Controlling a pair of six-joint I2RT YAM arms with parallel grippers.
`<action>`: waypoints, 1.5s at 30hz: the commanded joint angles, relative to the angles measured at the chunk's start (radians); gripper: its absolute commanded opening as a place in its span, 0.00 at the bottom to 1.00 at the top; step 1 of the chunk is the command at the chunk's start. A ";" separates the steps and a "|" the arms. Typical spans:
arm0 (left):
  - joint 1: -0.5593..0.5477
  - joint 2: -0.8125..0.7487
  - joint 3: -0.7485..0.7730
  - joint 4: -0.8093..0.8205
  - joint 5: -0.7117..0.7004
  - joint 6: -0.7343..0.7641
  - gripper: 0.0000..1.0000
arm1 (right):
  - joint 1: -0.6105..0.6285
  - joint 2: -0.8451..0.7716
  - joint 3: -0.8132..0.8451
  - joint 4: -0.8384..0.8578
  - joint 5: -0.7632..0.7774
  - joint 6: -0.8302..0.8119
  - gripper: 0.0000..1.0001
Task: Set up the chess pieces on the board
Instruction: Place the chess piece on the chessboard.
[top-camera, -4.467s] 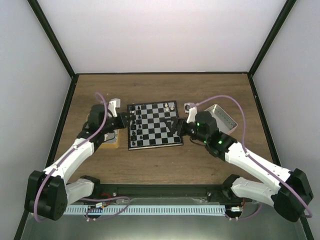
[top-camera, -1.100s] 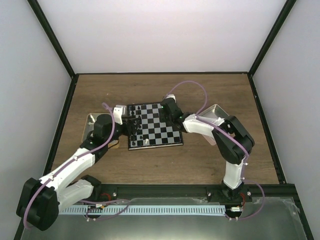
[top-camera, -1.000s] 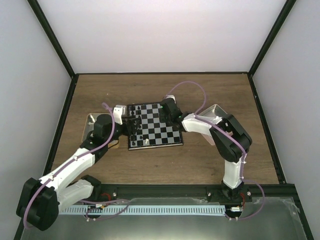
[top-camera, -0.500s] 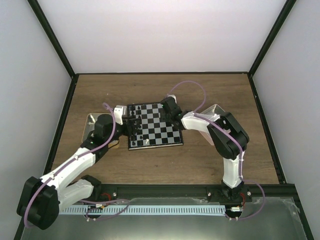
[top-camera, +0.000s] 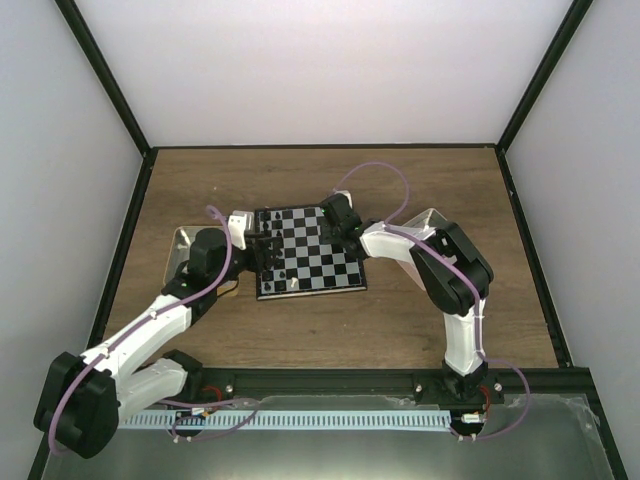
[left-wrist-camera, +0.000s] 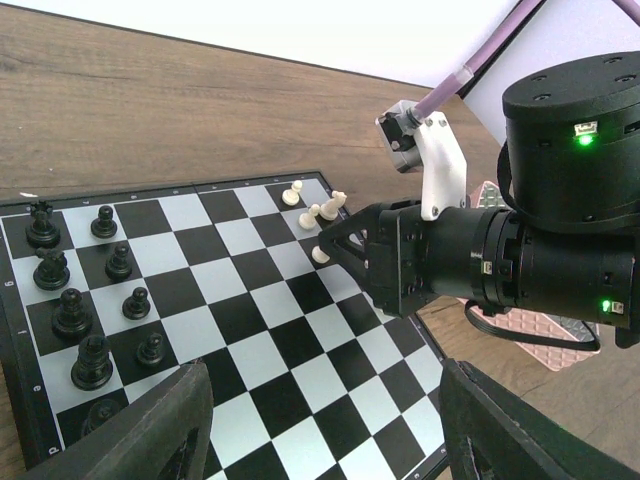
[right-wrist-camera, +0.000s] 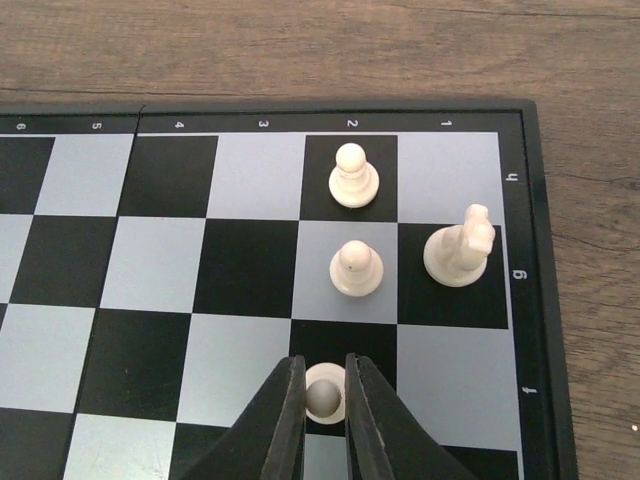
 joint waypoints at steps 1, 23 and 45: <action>-0.004 0.006 -0.005 0.012 -0.008 0.015 0.64 | -0.007 0.014 0.039 -0.020 0.033 0.005 0.13; -0.004 0.017 -0.006 0.010 -0.011 0.020 0.64 | -0.007 0.018 0.061 -0.037 0.047 -0.013 0.17; -0.003 0.010 -0.003 0.003 -0.008 0.022 0.64 | -0.008 -0.006 0.072 -0.036 0.023 -0.034 0.23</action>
